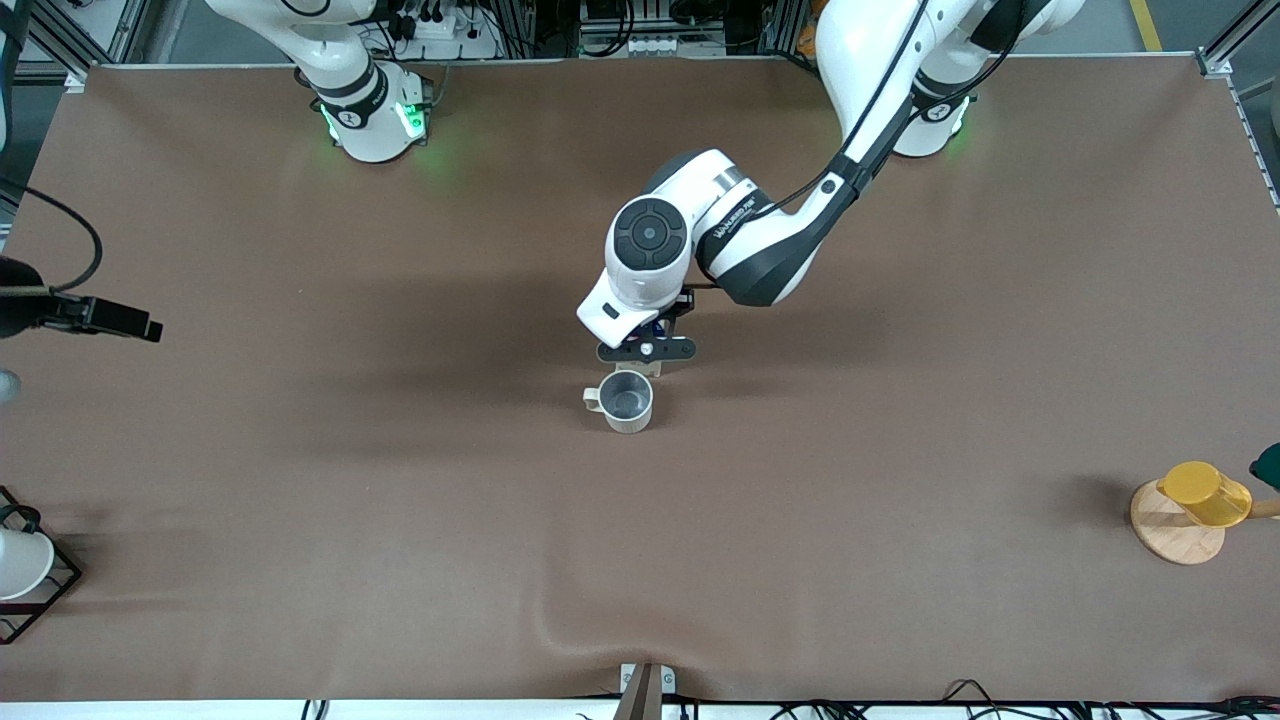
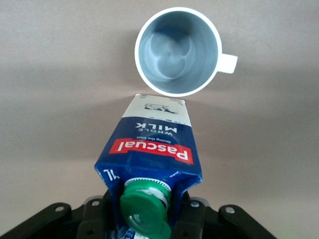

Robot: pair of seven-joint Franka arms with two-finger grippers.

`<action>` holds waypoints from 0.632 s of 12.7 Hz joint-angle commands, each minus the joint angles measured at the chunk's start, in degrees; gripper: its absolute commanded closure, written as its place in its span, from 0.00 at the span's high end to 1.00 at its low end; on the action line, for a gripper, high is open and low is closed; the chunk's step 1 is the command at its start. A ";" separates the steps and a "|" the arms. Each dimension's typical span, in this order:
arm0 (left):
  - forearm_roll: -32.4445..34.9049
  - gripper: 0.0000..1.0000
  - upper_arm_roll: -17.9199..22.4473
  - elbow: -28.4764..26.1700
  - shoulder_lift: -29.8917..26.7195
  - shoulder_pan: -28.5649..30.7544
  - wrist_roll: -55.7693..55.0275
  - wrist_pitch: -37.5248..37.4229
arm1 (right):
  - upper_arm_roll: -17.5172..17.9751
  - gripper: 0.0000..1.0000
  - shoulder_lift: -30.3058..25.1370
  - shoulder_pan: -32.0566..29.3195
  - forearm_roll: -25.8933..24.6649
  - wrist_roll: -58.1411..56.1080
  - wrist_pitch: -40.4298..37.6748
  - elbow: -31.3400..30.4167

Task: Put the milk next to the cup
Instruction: 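Lower the milk beside the mug with the left gripper while the right gripper withdraws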

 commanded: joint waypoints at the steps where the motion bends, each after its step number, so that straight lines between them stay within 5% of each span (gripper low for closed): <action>1: 0.18 0.50 0.99 1.53 0.68 -1.69 -0.28 0.45 | 0.67 1.00 -5.48 0.20 -1.27 0.54 1.94 -5.35; 2: 0.18 0.53 0.99 1.36 0.68 -1.69 -0.28 0.45 | 0.67 1.00 -6.01 0.11 -1.27 0.46 1.94 -5.35; 3: 0.70 0.70 1.26 1.35 0.68 -2.12 -0.45 0.80 | 0.67 1.00 -6.45 0.11 -1.45 0.11 1.85 -5.35; 4: 1.92 1.00 1.61 1.35 0.51 -2.39 -0.28 1.76 | 0.67 1.00 -7.23 0.02 -1.62 -0.16 1.77 -5.52; 8: 2.29 1.00 1.61 1.53 -2.73 -2.48 -0.80 1.95 | 0.49 1.00 -10.49 -0.94 -1.89 -1.73 2.11 -8.42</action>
